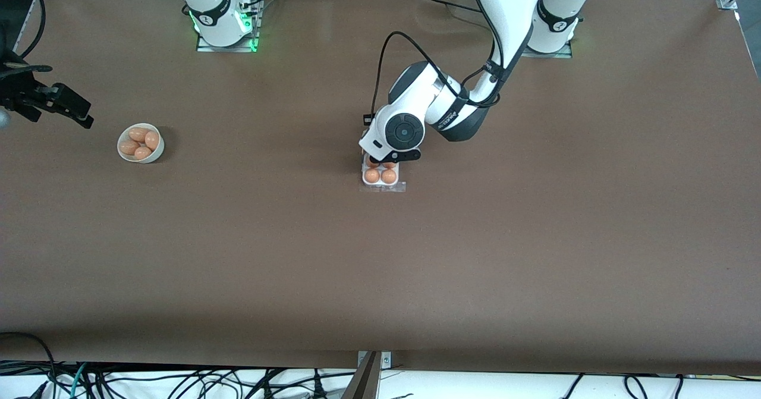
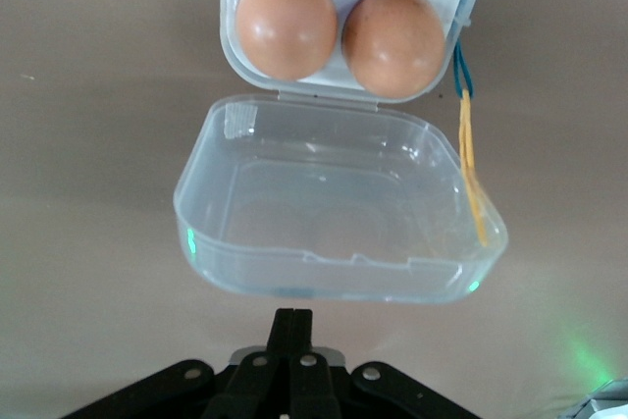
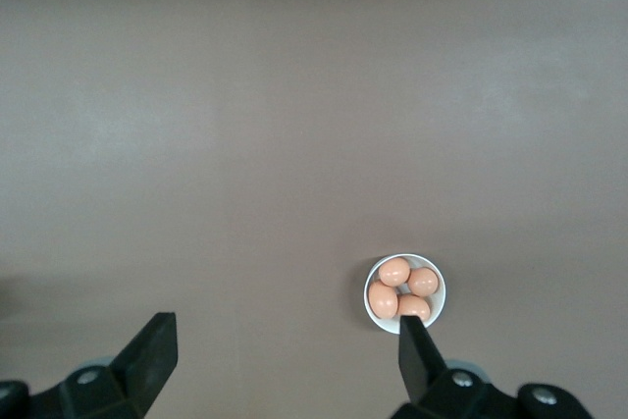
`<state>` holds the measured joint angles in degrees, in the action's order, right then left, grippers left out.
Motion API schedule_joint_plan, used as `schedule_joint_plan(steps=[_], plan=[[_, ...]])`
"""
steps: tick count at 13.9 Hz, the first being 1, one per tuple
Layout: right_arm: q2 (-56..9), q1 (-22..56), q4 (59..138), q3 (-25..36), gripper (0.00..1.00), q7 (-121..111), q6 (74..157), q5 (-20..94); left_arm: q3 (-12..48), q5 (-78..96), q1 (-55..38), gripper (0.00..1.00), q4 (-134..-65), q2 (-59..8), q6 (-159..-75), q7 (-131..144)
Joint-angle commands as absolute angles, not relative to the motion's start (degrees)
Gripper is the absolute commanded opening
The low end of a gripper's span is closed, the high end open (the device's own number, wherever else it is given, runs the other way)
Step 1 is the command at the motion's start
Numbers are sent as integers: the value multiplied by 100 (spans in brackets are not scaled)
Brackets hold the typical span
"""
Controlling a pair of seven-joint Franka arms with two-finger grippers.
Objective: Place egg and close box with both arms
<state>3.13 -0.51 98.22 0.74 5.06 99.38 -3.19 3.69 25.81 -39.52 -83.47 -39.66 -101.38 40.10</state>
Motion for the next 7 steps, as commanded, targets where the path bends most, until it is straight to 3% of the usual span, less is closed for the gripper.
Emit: schedule_joint_plan(steps=[1, 7], plan=[[255, -97, 9703, 35, 100, 395, 9914, -264, 220, 2637, -3912, 0, -7973, -4043, -10134, 4043], [246, -105, 9703, 44, 100, 308, 9879, -79, -676, 2374, -3885, 1, -7216, -3929, -10161, 3981]])
